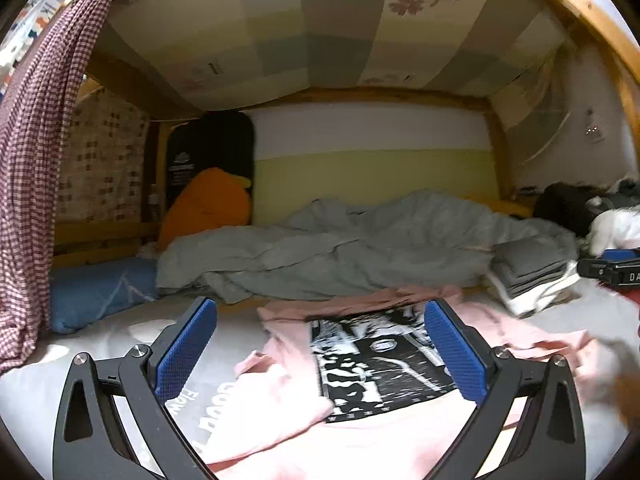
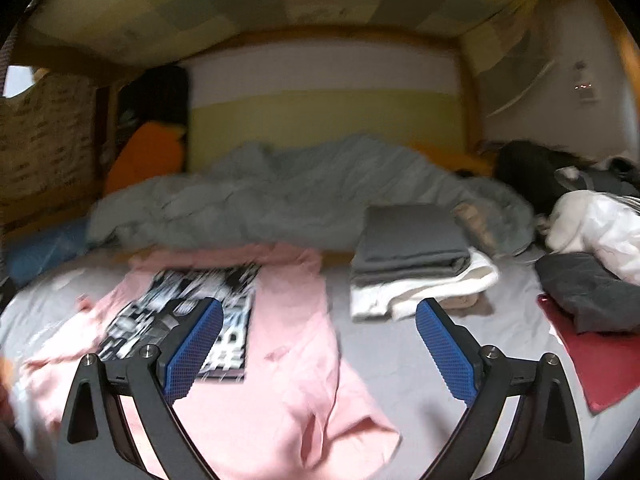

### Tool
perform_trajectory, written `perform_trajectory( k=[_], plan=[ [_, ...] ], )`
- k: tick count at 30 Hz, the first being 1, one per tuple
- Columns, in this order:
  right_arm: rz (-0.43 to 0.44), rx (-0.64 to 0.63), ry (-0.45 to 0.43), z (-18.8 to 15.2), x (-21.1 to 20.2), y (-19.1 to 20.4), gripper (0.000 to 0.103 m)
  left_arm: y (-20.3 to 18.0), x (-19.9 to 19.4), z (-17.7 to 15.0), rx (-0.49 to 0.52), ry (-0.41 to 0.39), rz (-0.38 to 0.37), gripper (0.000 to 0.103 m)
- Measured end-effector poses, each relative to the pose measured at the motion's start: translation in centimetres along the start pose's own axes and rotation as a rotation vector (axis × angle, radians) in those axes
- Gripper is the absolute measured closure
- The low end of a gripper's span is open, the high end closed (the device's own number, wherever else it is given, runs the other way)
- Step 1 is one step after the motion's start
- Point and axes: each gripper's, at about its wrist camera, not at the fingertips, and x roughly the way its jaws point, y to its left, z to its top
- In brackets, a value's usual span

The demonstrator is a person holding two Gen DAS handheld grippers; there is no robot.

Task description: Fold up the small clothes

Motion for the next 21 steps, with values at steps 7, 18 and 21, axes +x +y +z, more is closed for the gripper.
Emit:
perform_trajectory(
  k=[7,18,21],
  plan=[
    [0.09,-0.214,0.039,-2.4,-3.0,1.8,0.005,0.0,-0.8,-0.2,0.043,-0.005,0.019,0.0],
    [0.116,-0.323,0.269,-7.5,1.5,4.1,0.026,1.4,0.8,-1.6,-0.052,0.086,-0.01,0.0],
    [0.151,-0.218,0.32,-6.5,4.1,2.4,0.047,2.2,1.6,-1.8,-0.101,0.123,0.0,0.0]
  ],
)
